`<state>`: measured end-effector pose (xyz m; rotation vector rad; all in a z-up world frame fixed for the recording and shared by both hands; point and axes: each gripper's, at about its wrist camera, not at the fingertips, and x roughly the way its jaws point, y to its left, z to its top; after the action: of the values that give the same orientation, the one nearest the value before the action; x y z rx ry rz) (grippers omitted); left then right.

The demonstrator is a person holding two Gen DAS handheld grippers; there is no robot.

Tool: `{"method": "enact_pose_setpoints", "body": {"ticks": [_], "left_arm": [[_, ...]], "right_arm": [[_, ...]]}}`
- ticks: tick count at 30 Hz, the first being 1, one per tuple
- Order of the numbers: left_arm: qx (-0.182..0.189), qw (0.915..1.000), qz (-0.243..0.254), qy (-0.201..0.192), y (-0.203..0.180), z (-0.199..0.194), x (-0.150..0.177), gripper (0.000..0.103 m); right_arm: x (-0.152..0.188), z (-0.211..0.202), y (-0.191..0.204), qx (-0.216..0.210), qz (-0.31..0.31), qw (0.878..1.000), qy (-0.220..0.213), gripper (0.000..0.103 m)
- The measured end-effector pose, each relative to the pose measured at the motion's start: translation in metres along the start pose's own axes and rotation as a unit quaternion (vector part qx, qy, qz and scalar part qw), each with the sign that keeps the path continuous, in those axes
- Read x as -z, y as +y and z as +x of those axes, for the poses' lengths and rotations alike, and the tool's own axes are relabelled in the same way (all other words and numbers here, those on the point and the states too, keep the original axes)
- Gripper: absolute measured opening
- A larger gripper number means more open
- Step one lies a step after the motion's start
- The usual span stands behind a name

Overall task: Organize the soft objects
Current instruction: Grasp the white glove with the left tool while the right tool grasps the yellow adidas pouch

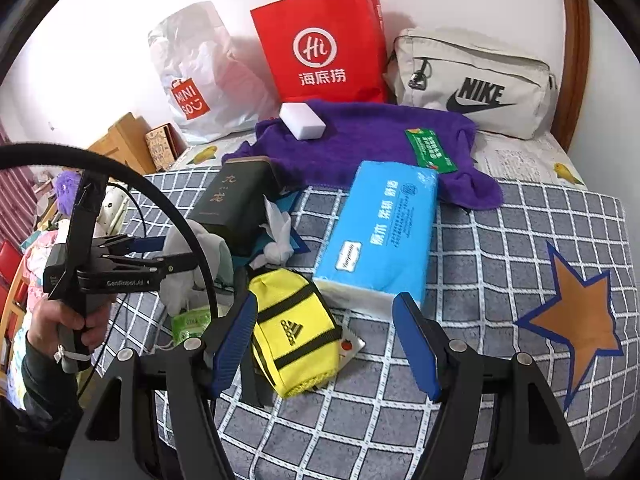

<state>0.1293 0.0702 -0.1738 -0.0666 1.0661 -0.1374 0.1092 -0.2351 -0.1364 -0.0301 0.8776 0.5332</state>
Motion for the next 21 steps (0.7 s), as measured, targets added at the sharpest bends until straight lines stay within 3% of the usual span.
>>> {"method": "enact_pose_setpoints", "body": {"ticks": [2,4,13,16,21], "left_arm": [[0.004,1.0000,0.003,0.008,0.001,0.003,0.002,0.024],[0.015,0.9998,0.005,0.012,0.003,0.004,0.004,0.011],[0.025,0.9996,0.001,-0.009,0.010,-0.015,0.010,0.009],[0.023,0.9996,-0.006,-0.014,0.016,-0.021,0.012,0.009],[0.025,0.9995,-0.016,-0.010,0.024,-0.018,0.016,0.009]], "right_arm": [[0.004,0.000,0.000,0.001,-0.002,1.000,0.002,0.070],[0.007,0.002,0.000,0.001,-0.003,1.000,0.008,0.070],[0.021,0.032,-0.001,-0.004,-0.012,0.999,0.045,0.070],[0.024,0.044,-0.002,-0.012,-0.013,0.998,0.053,0.077],[0.029,0.072,0.004,-0.016,-0.034,0.996,0.082,0.077]]}}
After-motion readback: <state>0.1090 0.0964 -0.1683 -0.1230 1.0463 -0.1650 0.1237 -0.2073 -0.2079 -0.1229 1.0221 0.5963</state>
